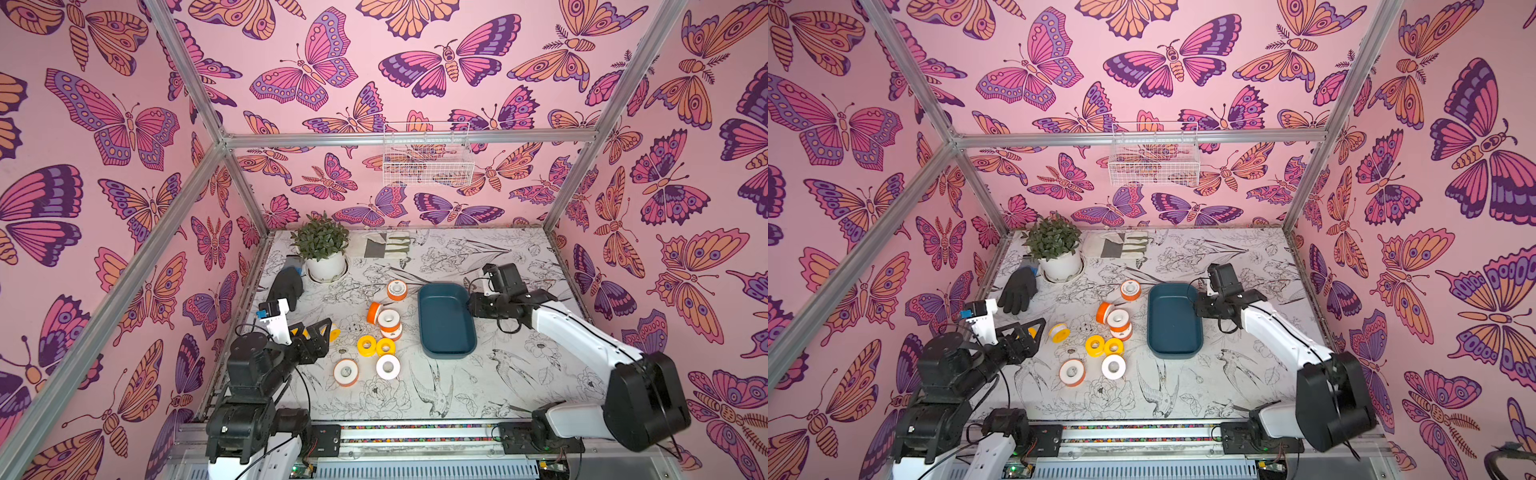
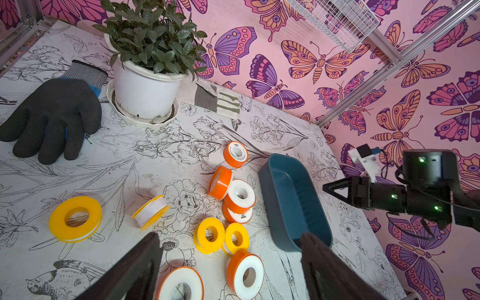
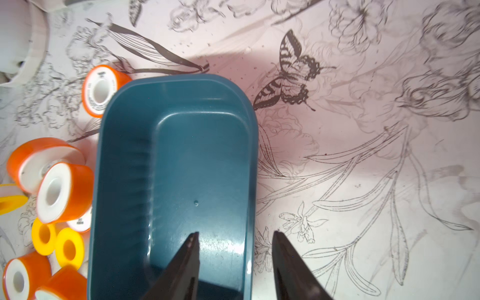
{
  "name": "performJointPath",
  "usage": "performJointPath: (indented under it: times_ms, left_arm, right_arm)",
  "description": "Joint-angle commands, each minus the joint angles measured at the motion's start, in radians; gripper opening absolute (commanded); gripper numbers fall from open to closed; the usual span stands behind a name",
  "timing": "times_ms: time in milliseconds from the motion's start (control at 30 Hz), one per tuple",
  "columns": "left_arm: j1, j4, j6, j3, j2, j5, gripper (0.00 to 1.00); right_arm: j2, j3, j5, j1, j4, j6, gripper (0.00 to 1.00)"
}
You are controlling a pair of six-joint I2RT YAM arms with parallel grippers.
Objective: Put the sealing tape into the storage box
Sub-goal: Move the storage box to the center of the board, then pick up the sealing tape at the center of the board.
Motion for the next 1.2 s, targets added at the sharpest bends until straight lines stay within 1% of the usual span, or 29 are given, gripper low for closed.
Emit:
performJointPath:
  times_ms: [0, 100, 167, 300, 400, 467, 533, 700, 867, 967, 1033, 1133, 1167]
  left_arm:
    - [0.005, -0.003, 0.020, -0.010, 0.017, 0.019, 0.88]
    - [0.005, -0.005, 0.020, -0.009, 0.026, 0.023, 0.87]
    - [0.005, -0.005, 0.020, -0.010, 0.027, 0.019, 0.87]
    - [0.005, -0.006, 0.019, -0.010, 0.036, 0.011, 0.87]
    - [0.005, -0.013, 0.012, -0.010, 0.037, -0.019, 0.87]
    - [0.005, -0.014, 0.012, -0.010, 0.042, -0.025, 0.87]
    - [0.005, -0.015, 0.011, -0.009, 0.054, -0.027, 0.87]
    - [0.003, -0.018, 0.008, -0.007, 0.089, -0.028, 0.87]
    - [-0.008, -0.013, -0.013, 0.012, 0.178, -0.019, 0.88]
    - [-0.049, 0.002, -0.047, 0.032, 0.285, -0.024, 0.88]
    - [-0.120, 0.019, -0.052, 0.055, 0.364, -0.064, 0.89]
    - [-0.220, 0.025, -0.051, 0.117, 0.503, -0.105, 0.97]
    - [-0.268, 0.027, -0.044, 0.144, 0.554, -0.160, 0.99]
  right_arm:
    - [-0.138, -0.131, 0.052, 0.009, 0.130, 0.018, 0.53]
    - [-0.274, -0.302, 0.117, 0.018, 0.284, 0.036, 0.58]
    - [-0.344, -0.392, 0.151, 0.030, 0.377, 0.023, 0.59]
    - [-0.448, -0.480, 0.253, 0.043, 0.457, 0.015, 0.61]
    - [-0.506, -0.543, 0.322, 0.043, 0.517, 0.026, 0.63]
    - [-0.527, -0.587, 0.338, 0.043, 0.566, 0.032, 0.63]
    - [-0.537, -0.616, 0.377, 0.043, 0.584, 0.057, 0.65]
    - [-0.589, -0.640, 0.450, 0.043, 0.543, 0.102, 0.70]
    - [-0.624, -0.653, 0.466, 0.043, 0.523, 0.118, 0.70]
    - [-0.613, -0.644, 0.463, 0.043, 0.522, 0.116, 0.71]
    - [-0.605, -0.641, 0.464, 0.043, 0.521, 0.116, 0.71]
    - [-0.601, -0.638, 0.463, 0.043, 0.522, 0.115, 0.72]
    - [-0.600, -0.638, 0.463, 0.043, 0.522, 0.115, 0.72]
